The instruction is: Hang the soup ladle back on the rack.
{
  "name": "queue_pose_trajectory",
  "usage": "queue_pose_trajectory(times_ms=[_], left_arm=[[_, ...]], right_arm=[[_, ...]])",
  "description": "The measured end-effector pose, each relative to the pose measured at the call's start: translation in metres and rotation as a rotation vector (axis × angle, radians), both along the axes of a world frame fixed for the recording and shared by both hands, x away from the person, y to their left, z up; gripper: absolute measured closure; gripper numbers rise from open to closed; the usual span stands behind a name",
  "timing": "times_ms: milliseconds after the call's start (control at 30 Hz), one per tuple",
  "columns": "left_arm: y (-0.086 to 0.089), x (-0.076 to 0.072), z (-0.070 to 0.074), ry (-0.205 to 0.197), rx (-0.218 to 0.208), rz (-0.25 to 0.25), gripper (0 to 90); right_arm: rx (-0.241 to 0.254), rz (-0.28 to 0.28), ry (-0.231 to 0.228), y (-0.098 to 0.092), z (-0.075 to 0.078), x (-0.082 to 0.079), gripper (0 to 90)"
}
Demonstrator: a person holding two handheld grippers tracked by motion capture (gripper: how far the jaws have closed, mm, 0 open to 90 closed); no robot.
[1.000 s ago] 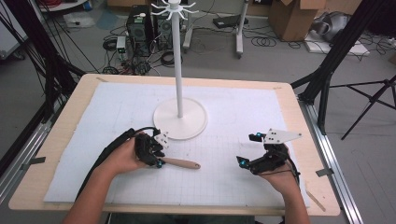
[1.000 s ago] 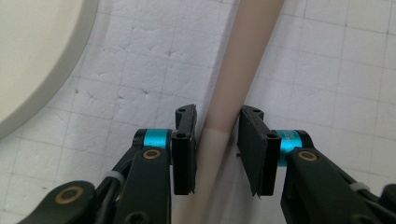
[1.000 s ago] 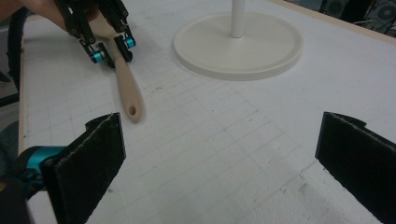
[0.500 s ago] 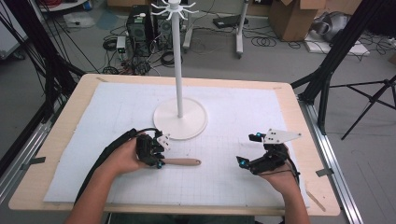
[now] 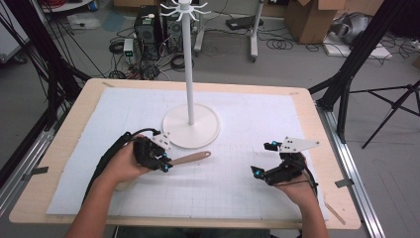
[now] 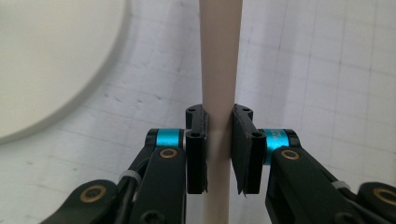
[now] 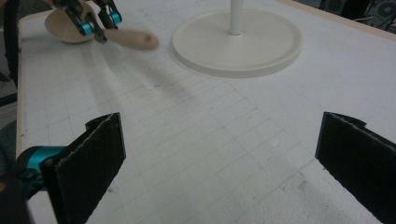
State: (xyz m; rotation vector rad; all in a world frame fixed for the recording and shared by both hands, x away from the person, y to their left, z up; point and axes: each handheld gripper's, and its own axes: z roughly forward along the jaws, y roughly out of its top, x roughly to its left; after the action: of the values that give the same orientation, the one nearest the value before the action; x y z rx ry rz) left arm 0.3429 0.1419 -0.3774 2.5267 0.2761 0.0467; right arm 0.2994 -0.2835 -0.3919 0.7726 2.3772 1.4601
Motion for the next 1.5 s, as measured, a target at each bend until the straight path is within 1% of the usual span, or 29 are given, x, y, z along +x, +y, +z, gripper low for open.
queue_pose_trajectory(times_ms=[33,67,133,167,200,267,300,333,367,400,433,467,500,533,567,600,633,767,1033,1067,1100,1133,1167,1200,1333,1400,1433,1467,1500], left_arm=[[0.004,-0.001,0.004,-0.011,-0.025,0.006,76.6],[0.008,-0.001,0.007,-0.01,-0.055,0.014,76.6],[0.016,-0.002,0.015,-0.023,-0.097,0.03,76.6],[0.016,-0.002,0.015,-0.023,-0.097,0.03,76.6],[0.025,-0.002,0.022,-0.035,-0.145,0.036,76.6],[0.034,-0.003,0.029,-0.041,-0.194,0.05,76.7],[0.038,-0.004,0.033,-0.052,-0.209,0.054,76.7],[0.041,-0.004,0.037,-0.052,-0.226,0.061,76.7],[0.044,-0.005,0.041,-0.064,-0.237,0.066,76.7],[0.044,-0.005,0.041,-0.064,-0.237,0.066,76.7],[0.05,-0.005,0.048,-0.077,-0.261,0.069,76.7],[0.052,-0.006,0.052,-0.082,-0.277,0.072,76.7],[0.054,-0.006,0.055,-0.096,-0.288,0.084,76.7],[0.054,-0.006,0.055,-0.096,-0.288,0.084,76.7],[0.058,-0.006,0.062,-0.105,-0.309,0.083,76.7],[0.058,-0.006,0.062,-0.105,-0.309,0.083,76.7],[0.06,-0.006,0.065,-0.108,-0.33,0.097,76.7],[0.063,-0.003,0.077,-0.125,-0.369,0.111,76.7],[0.064,0.007,0.1,-0.143,-0.437,0.158,76.7],[0.064,0.01,0.104,-0.146,-0.444,0.163,76.7],[0.066,0.012,0.108,-0.151,-0.439,0.162,76.7],[0.066,0.014,0.112,-0.147,-0.454,0.174,76.7],[0.067,0.019,0.121,-0.146,-0.465,0.176,76.7],[0.067,0.019,0.121,-0.146,-0.465,0.176,76.7],[0.069,0.029,0.141,-0.148,-0.467,0.187,76.7],[0.07,0.035,0.15,-0.146,-0.47,0.181,76.7],[0.07,0.04,0.158,-0.141,-0.477,0.189,76.7],[0.07,0.04,0.158,-0.141,-0.477,0.189,76.7],[0.071,0.043,0.162,-0.142,-0.478,0.187,76.7]], right_arm=[[-0.001,0.003,0.0,0.0,0.0,0.0,0.5],[0.0,0.004,-0.003,0.0,0.0,0.0,0.5],[0.0,0.003,-0.003,0.0,0.0,0.0,0.5],[0.0,0.003,-0.003,0.0,0.0,0.0,0.5],[-0.001,0.002,0.0,0.0,0.0,0.0,0.5],[0.0,0.003,0.0,0.001,0.0,0.0,0.5],[-0.001,0.002,0.0,0.001,0.0,0.0,0.5],[-0.001,0.003,-0.001,0.001,0.0,0.0,0.6],[-0.001,0.001,0.001,0.001,0.0,0.0,0.5],[0.0,0.002,0.001,0.001,0.0,0.0,0.5],[-0.001,0.003,-0.002,0.001,0.0,0.0,0.5],[0.0,0.003,-0.002,0.001,0.0,0.0,0.5],[0.0,0.004,-0.002,0.001,0.0,0.0,0.5],[-0.002,0.003,-0.004,0.001,0.0,0.0,0.5],[-0.002,0.004,0.001,0.001,0.0,0.0,0.5],[-0.002,0.004,0.001,0.001,0.0,0.0,0.5],[-0.003,0.004,-0.001,0.001,0.0,0.0,0.5],[-0.005,0.004,0.0,0.002,0.0,0.0,0.5],[0.0,0.004,-0.005,0.001,0.0,0.0,0.5],[0.0,0.004,-0.003,0.001,0.0,0.0,0.5],[-0.001,0.004,-0.001,0.001,0.0,0.0,0.5],[-0.002,0.005,0.0,0.001,0.0,0.0,0.5],[-0.003,0.007,0.003,0.002,0.0,0.0,0.5],[-0.001,0.005,0.003,0.002,0.0,0.0,0.5],[-0.002,0.008,-0.001,0.002,0.0,0.0,0.5],[-0.002,0.007,0.003,0.002,0.0,0.0,0.5],[-0.002,0.009,-0.004,0.002,0.0,0.0,0.5],[-0.002,0.007,0.001,0.002,0.0,0.0,0.5],[-0.002,0.007,0.001,0.002,0.0,0.0,0.5]])
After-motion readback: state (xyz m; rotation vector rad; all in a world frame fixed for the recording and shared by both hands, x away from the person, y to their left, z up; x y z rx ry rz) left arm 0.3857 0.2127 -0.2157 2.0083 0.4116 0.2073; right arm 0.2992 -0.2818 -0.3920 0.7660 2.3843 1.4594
